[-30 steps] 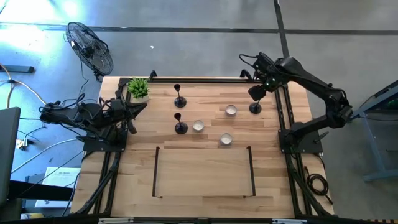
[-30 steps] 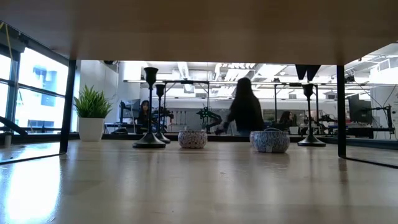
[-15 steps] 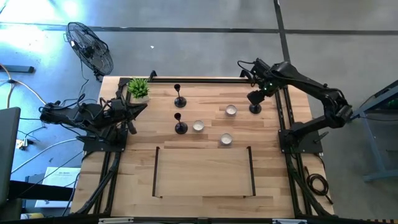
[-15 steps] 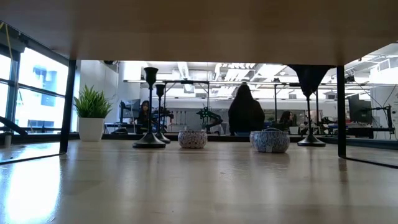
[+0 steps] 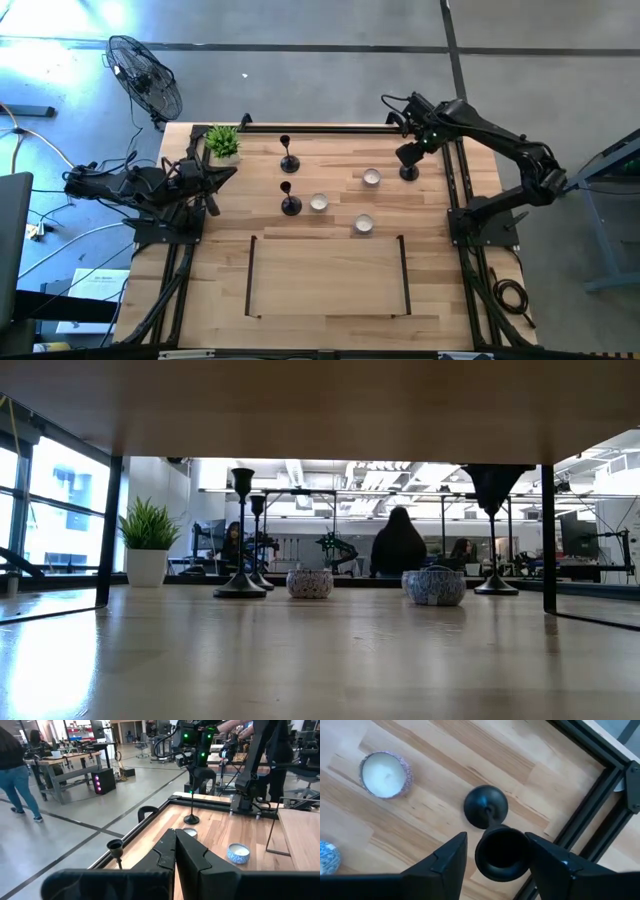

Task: Pick & Place candle stick holders
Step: Put the top right black candle holder on the shelf

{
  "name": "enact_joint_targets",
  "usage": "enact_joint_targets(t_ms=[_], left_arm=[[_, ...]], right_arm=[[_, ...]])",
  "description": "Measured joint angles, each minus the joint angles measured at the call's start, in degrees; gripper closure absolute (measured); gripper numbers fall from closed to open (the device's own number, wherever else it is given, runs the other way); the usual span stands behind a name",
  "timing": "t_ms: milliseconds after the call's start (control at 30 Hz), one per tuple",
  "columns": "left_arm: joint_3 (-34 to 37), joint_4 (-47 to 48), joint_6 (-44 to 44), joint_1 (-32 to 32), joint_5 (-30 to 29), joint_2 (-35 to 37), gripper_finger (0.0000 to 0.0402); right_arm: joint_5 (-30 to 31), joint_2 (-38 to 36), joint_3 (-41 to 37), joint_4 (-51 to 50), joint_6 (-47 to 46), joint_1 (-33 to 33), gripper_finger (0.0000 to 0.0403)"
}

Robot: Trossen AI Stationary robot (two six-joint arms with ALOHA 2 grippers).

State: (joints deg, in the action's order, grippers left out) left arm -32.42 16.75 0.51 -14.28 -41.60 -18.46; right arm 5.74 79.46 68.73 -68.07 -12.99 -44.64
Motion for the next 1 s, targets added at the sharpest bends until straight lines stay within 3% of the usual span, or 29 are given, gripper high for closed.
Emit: enact_joint_targets(t_ms=[400, 800, 1000], left_arm=[[0.0, 0.0, 0.0, 0.0, -0.1, 0.0, 0.0401], [0.0, 0.0, 0.0, 0.0, -0.1, 0.0, 0.0401], [0.0, 0.0, 0.0, 0.0, -0.1, 0.0, 0.0401]], right_arm=[[0.2, 0.0, 0.0, -0.2, 0.0, 0.0, 0.027], [1.7, -0.1, 0.3, -2.1, 1.9, 0.0, 0.0271], [2.4, -0.1, 5.8, -7.7, 3.0, 0.8, 0.0271]])
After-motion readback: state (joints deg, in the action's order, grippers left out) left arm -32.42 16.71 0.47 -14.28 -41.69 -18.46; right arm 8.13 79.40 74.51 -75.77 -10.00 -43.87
